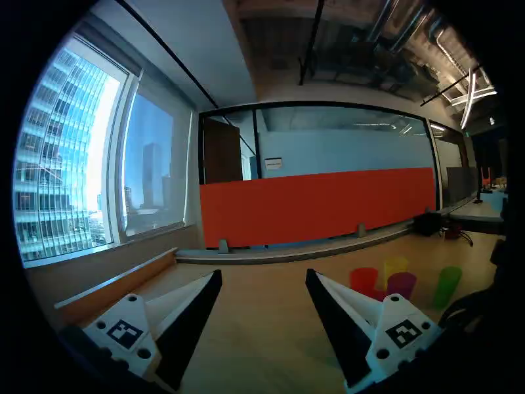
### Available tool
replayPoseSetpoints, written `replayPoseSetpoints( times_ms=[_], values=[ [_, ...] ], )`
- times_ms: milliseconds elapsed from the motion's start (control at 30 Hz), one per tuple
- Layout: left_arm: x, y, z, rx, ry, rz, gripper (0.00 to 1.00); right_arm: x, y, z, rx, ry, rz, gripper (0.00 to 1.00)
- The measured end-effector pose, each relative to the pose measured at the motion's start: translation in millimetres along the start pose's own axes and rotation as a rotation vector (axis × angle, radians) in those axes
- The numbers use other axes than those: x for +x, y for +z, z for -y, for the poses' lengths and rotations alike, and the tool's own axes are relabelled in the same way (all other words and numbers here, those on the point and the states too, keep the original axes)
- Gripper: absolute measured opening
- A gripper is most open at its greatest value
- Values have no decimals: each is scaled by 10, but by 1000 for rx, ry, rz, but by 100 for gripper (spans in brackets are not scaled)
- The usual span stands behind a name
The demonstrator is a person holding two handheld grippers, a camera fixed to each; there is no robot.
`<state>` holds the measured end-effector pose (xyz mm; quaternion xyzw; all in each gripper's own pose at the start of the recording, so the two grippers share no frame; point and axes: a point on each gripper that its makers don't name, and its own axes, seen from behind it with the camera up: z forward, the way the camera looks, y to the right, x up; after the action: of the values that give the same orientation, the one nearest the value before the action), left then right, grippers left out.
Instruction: Pour water
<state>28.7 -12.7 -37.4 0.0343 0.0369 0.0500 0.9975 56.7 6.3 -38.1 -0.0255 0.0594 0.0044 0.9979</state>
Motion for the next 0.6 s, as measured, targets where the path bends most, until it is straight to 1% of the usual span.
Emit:
replayPoseSetpoints(
  times_ms=[267, 400, 467, 600],
  values=[
    [-171, 37, -25, 29, 11, -1, 95, -54, 3, 42, -5, 3, -2, 99],
    [-255, 56, -69, 30, 26, -1, 95, -76, -5, 67, -4, 10, 3, 99],
    [-296, 65, -91, 28, 25, -1, 95, -69, -15, 83, -2, 13, 7, 99],
    [-412, 87, -140, 22, -1, 3, 95, -15, -31, 83, -8, 24, -4, 99]
  ],
)
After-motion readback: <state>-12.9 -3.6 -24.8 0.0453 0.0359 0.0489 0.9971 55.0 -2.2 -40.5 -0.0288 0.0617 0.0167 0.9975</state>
